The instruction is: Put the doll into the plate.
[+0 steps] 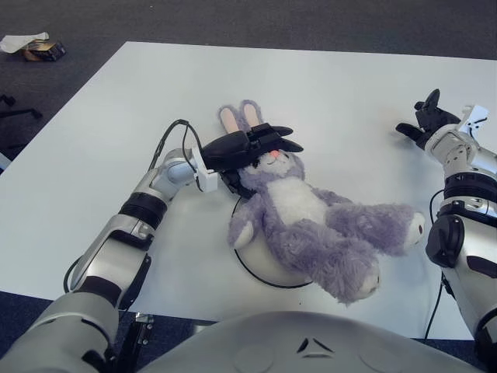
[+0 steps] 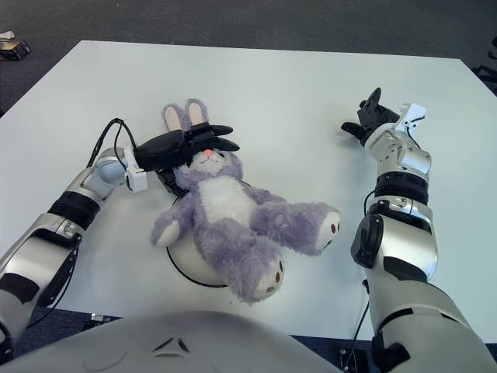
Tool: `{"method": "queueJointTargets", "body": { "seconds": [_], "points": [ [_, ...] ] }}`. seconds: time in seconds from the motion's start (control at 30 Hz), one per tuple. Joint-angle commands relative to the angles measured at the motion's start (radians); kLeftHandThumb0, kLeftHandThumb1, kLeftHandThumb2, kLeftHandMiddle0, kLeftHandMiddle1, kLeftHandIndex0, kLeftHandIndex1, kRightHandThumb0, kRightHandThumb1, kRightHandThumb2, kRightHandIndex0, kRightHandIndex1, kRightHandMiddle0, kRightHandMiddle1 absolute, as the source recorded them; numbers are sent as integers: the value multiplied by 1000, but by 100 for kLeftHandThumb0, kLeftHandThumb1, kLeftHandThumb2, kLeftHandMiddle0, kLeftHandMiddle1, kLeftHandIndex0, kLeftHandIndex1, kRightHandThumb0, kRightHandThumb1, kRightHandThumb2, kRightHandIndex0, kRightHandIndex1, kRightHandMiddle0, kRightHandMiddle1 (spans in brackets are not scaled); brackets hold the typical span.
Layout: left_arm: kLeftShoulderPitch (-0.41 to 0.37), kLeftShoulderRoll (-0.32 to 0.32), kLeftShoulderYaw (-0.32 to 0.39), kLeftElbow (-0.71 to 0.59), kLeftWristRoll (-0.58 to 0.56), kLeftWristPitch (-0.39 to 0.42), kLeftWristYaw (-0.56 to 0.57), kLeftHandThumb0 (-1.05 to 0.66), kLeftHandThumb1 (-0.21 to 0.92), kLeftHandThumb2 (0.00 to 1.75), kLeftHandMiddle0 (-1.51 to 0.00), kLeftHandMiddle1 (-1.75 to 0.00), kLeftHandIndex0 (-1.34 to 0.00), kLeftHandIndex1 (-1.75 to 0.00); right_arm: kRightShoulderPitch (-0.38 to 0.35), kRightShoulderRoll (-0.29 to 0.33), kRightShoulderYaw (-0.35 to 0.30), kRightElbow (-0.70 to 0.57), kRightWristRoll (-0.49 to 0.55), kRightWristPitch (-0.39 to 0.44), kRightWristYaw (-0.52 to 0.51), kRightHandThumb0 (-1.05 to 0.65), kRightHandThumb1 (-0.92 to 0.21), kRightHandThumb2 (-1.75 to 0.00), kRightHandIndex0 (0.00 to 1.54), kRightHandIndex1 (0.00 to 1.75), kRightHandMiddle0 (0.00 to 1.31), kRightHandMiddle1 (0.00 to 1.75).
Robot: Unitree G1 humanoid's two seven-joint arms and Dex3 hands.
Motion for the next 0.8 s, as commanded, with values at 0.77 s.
{"method": "queueJointTargets", "body": {
  "seconds": [0.77],
  "points": [
    [-130, 119, -52, 31, -460, 44, -469, -105, 92, 74, 0, -2, 0, -42, -8, -10, 15, 52, -9, -12, 5, -72, -92, -84, 40, 175, 0, 168]
  ]
}}
